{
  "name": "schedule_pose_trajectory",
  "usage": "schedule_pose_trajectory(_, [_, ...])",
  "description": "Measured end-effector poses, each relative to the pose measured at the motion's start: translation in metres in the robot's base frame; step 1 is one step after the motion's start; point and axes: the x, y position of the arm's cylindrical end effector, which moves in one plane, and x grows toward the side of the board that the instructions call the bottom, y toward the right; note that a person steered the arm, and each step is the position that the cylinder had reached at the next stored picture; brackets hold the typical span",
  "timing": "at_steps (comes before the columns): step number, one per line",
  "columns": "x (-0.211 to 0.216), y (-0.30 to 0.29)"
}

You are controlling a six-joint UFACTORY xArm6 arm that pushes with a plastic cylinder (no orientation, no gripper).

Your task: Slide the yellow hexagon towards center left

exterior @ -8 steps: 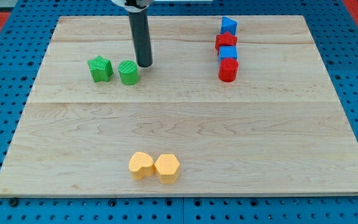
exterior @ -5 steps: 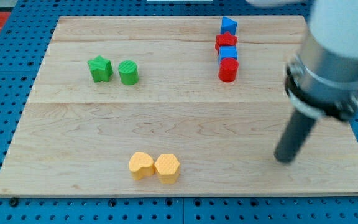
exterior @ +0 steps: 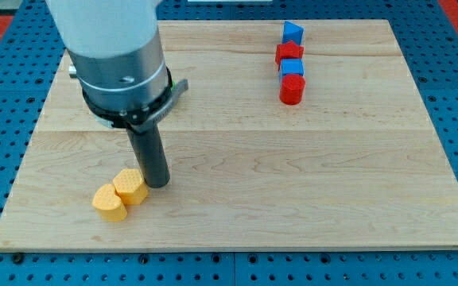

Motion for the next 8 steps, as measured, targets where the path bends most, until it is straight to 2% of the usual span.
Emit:
schedule_pose_trajectory(1, [0.037,0.06])
schedule_pose_trajectory(2, [0.063,0.007])
schedule_pose_trajectory(3, [0.024,-0.026])
schedule_pose_trajectory(5, [-0.084,-0.036])
schedule_pose_trajectory(6, [-0.082,-0.091])
schedule_pose_trajectory(7, [-0.033,-0.091])
schedule_pose_trajectory(8, [-0.046,-0.119])
